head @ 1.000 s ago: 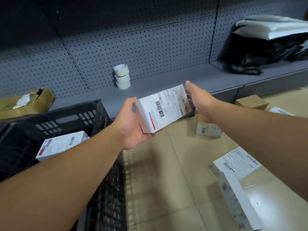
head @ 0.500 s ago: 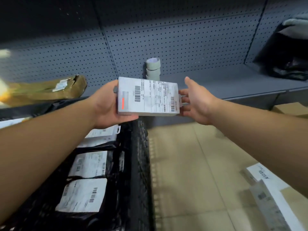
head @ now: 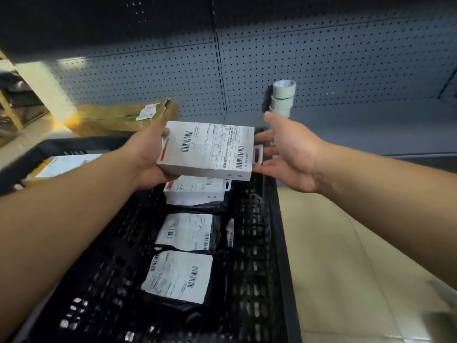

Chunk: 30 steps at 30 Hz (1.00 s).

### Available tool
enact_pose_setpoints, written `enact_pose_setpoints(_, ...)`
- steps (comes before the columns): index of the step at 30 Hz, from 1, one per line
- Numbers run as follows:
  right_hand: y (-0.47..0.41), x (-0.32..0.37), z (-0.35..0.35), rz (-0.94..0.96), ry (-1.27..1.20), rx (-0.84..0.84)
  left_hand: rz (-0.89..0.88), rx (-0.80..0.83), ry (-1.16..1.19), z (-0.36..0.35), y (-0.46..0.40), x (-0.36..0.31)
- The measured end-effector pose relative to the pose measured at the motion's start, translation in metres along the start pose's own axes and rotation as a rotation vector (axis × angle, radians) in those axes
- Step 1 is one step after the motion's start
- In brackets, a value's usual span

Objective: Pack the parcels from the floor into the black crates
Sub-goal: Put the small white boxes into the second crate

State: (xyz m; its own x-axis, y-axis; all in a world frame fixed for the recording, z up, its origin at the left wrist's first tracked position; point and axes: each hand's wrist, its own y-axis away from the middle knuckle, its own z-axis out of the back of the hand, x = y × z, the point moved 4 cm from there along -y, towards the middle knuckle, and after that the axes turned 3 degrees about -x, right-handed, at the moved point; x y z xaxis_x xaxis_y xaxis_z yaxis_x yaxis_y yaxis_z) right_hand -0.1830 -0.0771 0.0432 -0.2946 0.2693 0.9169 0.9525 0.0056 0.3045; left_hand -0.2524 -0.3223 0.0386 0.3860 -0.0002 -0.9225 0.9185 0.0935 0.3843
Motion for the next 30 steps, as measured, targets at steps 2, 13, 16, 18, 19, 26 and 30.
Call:
enact_pose_setpoints(2,-0.007,-0.01,-0.018,-0.013,0.065,0.015,0.013,-0.092,-0.057,0.014,-0.005,0.004)
enact_pose_setpoints(13,-0.056,-0.075,-0.07,-0.302,0.327,-0.11,0.021,-0.223,-0.52,0.051,-0.036,0.055)
enact_pose_setpoints(16,-0.065,-0.091,-0.075,-0.334,0.382,-0.108,-0.016,-0.149,-0.754,0.046,-0.04,0.062)
enact_pose_setpoints(18,-0.069,-0.101,-0.074,-0.372,0.394,-0.096,-0.006,-0.085,-0.913,0.04,-0.038,0.071)
enact_pose_setpoints(19,-0.072,-0.106,-0.073,-0.394,0.404,-0.088,0.009,-0.068,-0.996,0.038,-0.035,0.076)
enact_pose_setpoints(26,-0.082,-0.119,-0.076,-0.421,0.444,-0.125,0.073,-0.035,-1.099,0.041,-0.038,0.1)
enact_pose_setpoints(30,-0.085,-0.125,-0.089,-0.386,0.616,-0.098,-0.022,0.009,-1.237,0.041,-0.046,0.106)
